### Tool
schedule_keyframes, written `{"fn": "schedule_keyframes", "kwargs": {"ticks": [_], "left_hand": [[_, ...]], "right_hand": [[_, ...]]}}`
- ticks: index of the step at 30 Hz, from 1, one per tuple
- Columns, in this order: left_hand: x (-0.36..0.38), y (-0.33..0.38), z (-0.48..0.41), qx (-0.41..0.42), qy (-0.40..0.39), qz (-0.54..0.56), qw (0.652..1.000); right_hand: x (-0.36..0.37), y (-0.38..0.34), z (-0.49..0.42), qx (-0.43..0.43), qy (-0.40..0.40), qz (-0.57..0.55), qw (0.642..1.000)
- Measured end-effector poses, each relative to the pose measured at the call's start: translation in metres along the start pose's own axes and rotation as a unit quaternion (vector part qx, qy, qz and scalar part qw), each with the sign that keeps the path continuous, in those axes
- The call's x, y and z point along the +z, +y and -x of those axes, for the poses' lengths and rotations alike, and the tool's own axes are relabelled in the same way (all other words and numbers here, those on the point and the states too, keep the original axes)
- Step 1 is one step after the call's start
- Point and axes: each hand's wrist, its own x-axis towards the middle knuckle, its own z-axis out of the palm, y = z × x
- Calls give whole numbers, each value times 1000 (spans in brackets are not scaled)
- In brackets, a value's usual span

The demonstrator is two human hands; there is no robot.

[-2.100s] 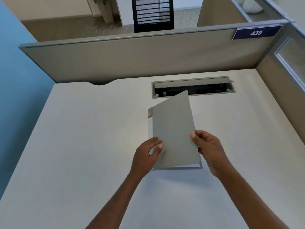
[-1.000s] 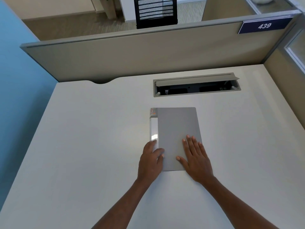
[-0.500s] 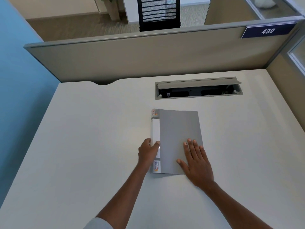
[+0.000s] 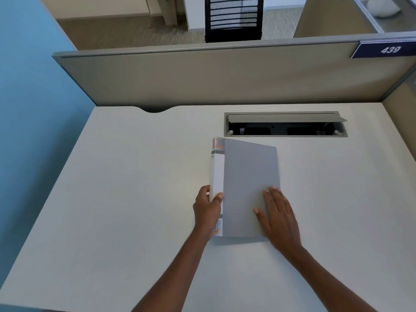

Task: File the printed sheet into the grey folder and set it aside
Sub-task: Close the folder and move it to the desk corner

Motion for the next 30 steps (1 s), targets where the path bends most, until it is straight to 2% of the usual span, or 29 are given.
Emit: {"fn": "schedule_keyframes", "kwargs": {"ticks": [3,6,9,11,13,14,16,22,30], "left_hand": [[-18,8,-9,14,17,19,1000],[-39,14,-23,19,32,44,998],[-62,21,-38,22,48,67,996],[-79,24,-48,23,60,84,994],[-96,28,-59,26,75,89,993],[-105,29,-64,28,81,89,992],[-122,33,-73,34,91,88,991],[-172,51,-111,60,118,47,990],[-220,90,-182,99,166,-6,981]], "right_hand": [[-11,-9,-25,42,9,-52,998],[-21,-22,-50,48,-4,-89,995],[-24,-43,-76,100,-35,-191,976],[-25,-58,-95,191,-77,-302,931],[-24,-71,-110,266,-116,-410,864],[-23,-77,-117,283,-134,-449,837],[-21,-90,-129,290,-161,-491,806],[-8,-139,-169,269,-192,-520,788],[26,-208,-235,272,-167,-535,782]]}}
